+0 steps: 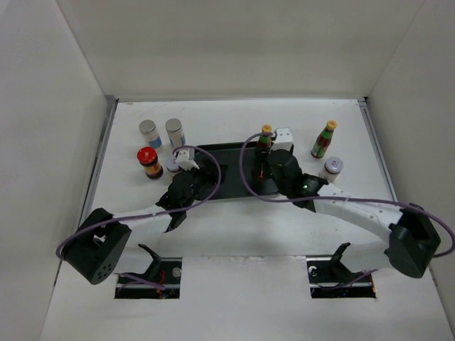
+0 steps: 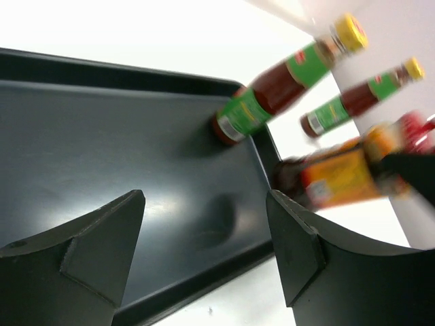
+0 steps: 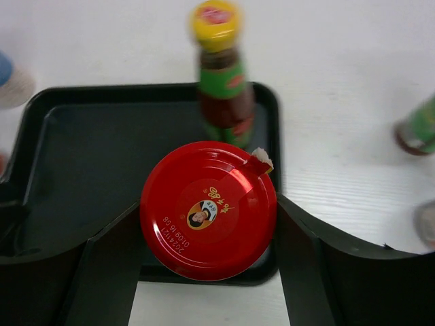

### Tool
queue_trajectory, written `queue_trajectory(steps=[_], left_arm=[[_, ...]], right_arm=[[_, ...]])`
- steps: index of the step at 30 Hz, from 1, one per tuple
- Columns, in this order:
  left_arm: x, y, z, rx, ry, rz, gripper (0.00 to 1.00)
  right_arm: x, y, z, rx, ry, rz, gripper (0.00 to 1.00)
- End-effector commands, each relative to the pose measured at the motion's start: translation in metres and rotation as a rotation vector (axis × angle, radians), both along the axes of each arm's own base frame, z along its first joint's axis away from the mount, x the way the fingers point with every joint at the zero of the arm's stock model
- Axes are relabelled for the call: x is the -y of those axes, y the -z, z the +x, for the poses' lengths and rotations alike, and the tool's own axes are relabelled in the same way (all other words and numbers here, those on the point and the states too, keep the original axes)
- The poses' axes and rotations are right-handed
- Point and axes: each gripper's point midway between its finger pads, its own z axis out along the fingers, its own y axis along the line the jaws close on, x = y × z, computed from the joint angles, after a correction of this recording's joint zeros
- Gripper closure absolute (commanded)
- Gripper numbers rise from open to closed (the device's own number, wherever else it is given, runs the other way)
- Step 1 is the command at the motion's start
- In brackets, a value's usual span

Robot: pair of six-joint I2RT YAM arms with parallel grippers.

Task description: Organize the condiment bottles

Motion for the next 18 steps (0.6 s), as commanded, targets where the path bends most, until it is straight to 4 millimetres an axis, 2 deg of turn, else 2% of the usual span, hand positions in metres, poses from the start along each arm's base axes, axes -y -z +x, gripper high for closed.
queue_trajectory(steps=[1,4,7,9,13,18], left_arm=[[-0.021,-0.023,0.005,0.059,-0.071,-0.086,0.29],[-0.028,-0.021,0.008,0.047,-0.093,-0.1,0.29],[-0.03,-0.018,0.006,0.032,-0.091,-0.115,0.29],[-0.033,-0.019,0.006,0.038,-0.103,-0.118,0.29],[-0.031,-0.017,0.007,0.029,-0.091,-0.115,0.29],[-0.031,-0.018,0.007,0.034,-0.09,-0.113,0.29]], right_arm=[[-0.059,-0.062,0.025,0.18,-0.102,0.167,0.5],[-0.089,-0.063,0.04,0.204,-0.148,0.173,0.49],[-0.115,-0.055,0.059,0.217,-0.187,0.139,0.5],[-0.126,-0.047,0.073,0.228,-0.189,0.097,0.5],[-0.136,-0.034,0.097,0.231,-0.177,0.062,0.5],[-0.132,-0.024,0.119,0.231,-0.146,0.03,0.5]])
